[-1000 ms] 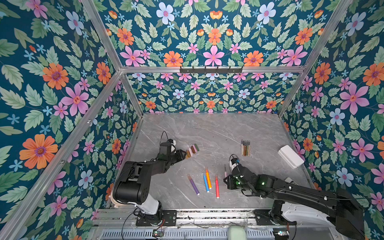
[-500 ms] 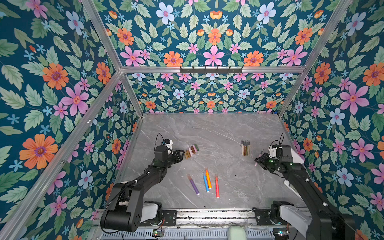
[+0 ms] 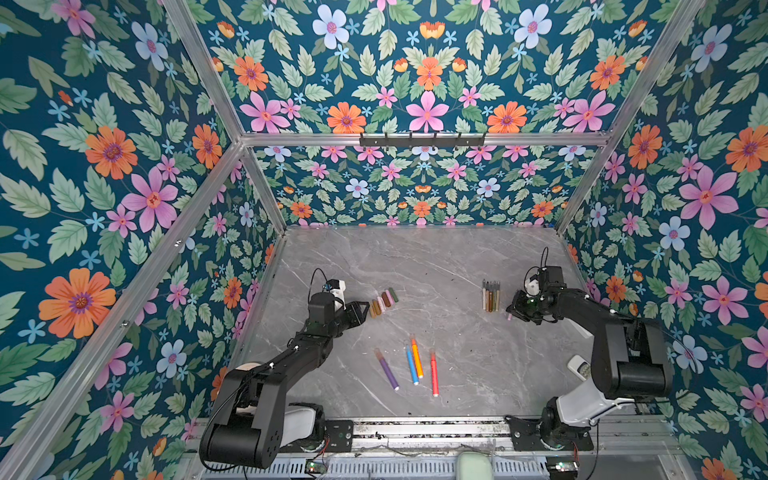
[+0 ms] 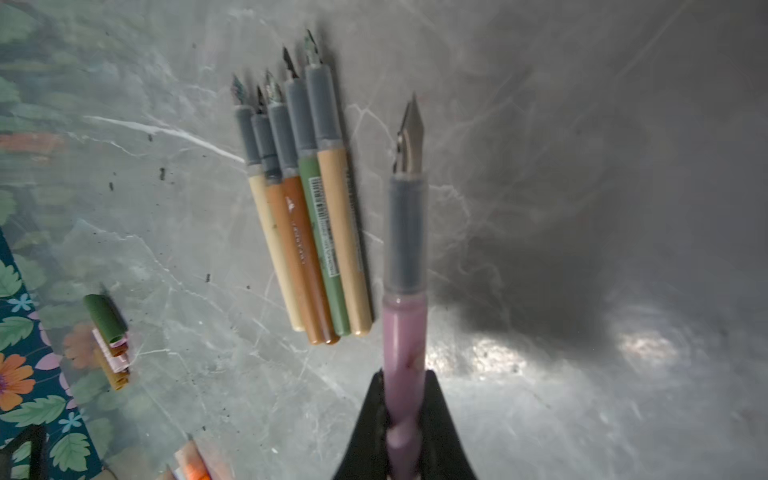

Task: Open the pen caps
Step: 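Lay the lilac pen beside the uncapped pens and open the right gripper, then move the right gripper over the markers and grasp the purple marker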

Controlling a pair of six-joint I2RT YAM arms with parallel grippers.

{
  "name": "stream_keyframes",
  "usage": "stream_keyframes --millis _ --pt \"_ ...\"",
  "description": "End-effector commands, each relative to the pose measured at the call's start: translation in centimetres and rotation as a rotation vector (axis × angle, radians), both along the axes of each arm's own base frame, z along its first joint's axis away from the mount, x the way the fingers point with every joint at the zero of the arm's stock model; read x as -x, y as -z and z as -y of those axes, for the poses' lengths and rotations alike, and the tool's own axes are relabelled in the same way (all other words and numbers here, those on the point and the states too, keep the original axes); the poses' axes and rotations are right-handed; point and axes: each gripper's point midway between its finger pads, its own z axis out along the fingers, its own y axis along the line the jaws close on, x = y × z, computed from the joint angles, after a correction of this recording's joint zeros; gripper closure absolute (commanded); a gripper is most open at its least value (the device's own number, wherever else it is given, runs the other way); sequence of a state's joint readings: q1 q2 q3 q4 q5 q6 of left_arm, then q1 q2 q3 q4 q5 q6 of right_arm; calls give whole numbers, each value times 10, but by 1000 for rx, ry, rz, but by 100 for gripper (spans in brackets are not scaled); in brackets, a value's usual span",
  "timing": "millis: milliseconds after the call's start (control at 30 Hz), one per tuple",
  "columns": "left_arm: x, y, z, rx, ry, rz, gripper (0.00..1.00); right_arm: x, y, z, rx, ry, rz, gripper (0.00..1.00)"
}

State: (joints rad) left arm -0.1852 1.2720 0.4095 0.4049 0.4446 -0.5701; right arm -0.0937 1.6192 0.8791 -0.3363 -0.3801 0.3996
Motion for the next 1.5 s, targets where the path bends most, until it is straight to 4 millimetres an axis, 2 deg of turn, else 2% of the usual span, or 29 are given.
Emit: stream_keyframes --millis 0,100,400,533,700,800,1333,1467 --pt "-3 -6 4 17 16 26 57 -8 1 2 28 -34 19 100" --pt "-3 -6 4 20 19 25 57 -12 11 3 27 -42 -20 100" --pt "-2 -4 4 17 18 21 57 -23 17 -1 5 -64 -45 99" --pt "-3 -4 4 17 18 20 57 -25 19 -3 -7 -74 -53 91" --pt "-3 -3 4 15 18 18 57 -26 20 -3 -9 -76 -59 71" --pt "-3 -2 4 14 17 16 57 -25 21 -3 -11 -77 -61 65" --pt "-3 -1 4 12 16 11 57 -24 17 -5 -19 -74 -43 65" --pt "-3 0 3 10 12 10 58 -19 4 -12 -33 -70 6 67"
